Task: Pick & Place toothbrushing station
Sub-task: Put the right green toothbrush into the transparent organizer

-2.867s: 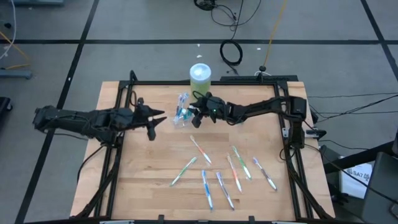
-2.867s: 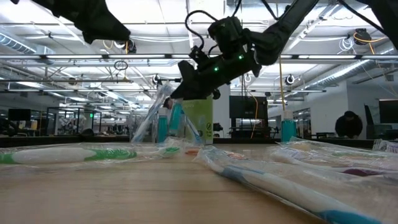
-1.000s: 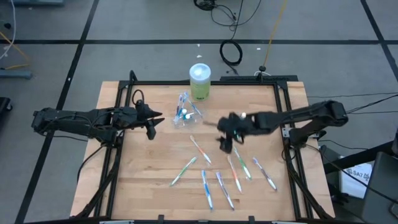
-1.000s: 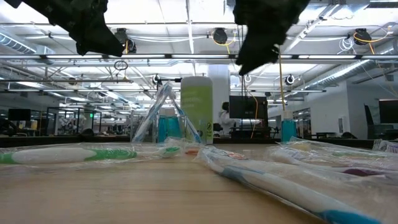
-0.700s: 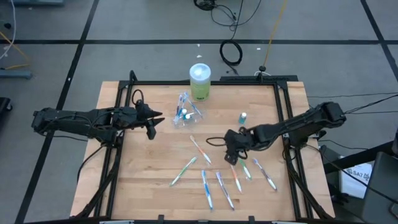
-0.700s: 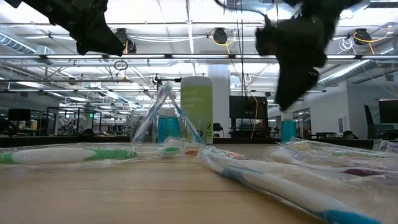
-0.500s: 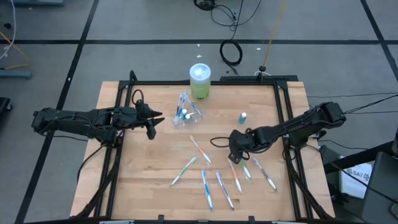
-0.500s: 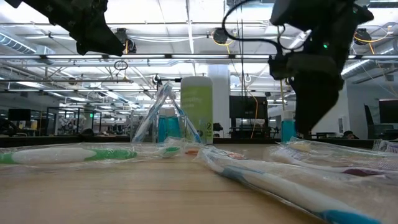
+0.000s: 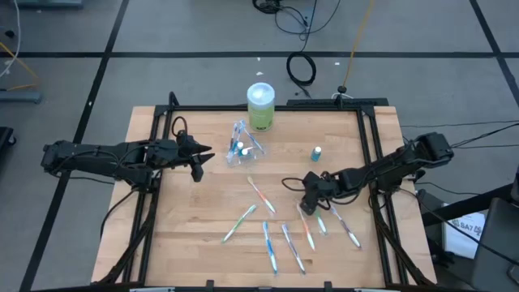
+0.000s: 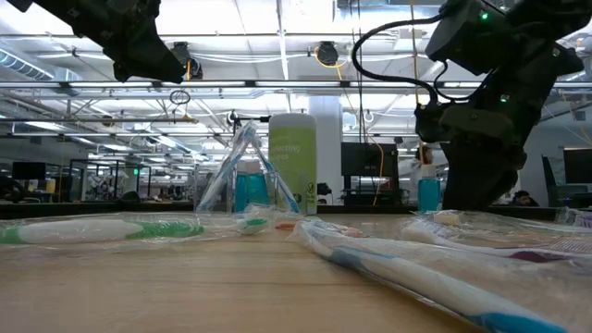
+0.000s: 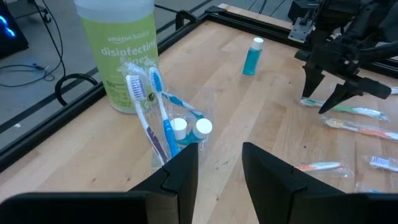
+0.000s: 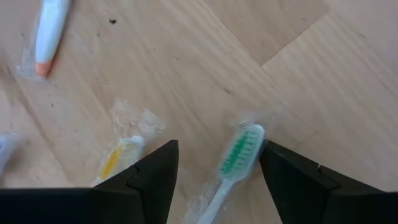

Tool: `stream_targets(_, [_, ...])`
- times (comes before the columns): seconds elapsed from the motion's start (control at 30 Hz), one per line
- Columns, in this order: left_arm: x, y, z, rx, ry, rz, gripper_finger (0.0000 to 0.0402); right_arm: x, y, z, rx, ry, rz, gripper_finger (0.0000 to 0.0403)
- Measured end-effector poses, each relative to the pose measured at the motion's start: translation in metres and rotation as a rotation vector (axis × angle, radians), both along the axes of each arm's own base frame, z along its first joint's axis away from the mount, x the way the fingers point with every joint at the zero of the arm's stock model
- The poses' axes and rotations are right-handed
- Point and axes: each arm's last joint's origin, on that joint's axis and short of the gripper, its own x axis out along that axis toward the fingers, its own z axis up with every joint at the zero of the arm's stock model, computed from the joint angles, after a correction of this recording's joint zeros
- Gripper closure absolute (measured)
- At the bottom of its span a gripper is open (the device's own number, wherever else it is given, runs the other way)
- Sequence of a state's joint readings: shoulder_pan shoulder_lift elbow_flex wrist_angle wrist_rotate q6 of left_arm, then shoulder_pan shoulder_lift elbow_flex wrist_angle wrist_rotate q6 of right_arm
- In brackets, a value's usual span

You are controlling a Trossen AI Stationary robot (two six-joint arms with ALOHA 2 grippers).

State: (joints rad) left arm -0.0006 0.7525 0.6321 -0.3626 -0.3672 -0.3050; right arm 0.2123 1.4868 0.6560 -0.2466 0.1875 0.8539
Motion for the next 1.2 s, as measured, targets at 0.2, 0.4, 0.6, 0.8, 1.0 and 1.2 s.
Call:
stream_targets(0.2, [0.0,0.0,0.0,0.001,0.001,0.0,0.027,-0.003,-0.001,-0.003,-0.025,0.023,0.051,0.024])
stream_targets(0.4, [0.0,0.0,0.0,0.003,0.001,-0.001,0.027,-0.004,-0.001,-0.004,-0.028,0.029,0.052,0.0314])
stream_targets(0.6, [0.0,0.0,0.0,0.007,0.003,-0.003,0.027,0.0,-0.001,-0.001,-0.023,-0.021,0.057,0.0359])
stream_targets(0.8, [0.0,0.0,0.0,0.011,0.005,-0.006,0.027,0.012,-0.003,0.007,0.005,-0.176,0.054,0.0362])
stream_targets(1.0, [0.0,0.0,0.0,0.011,0.005,-0.006,0.027,0.037,-0.013,0.034,-0.08,-0.518,0.111,0.0361])
stream_targets(1.2, [0.0,0.0,0.0,0.011,0.004,-0.006,0.027,0.056,-0.036,0.086,-0.377,-1.017,0.181,0.0361])
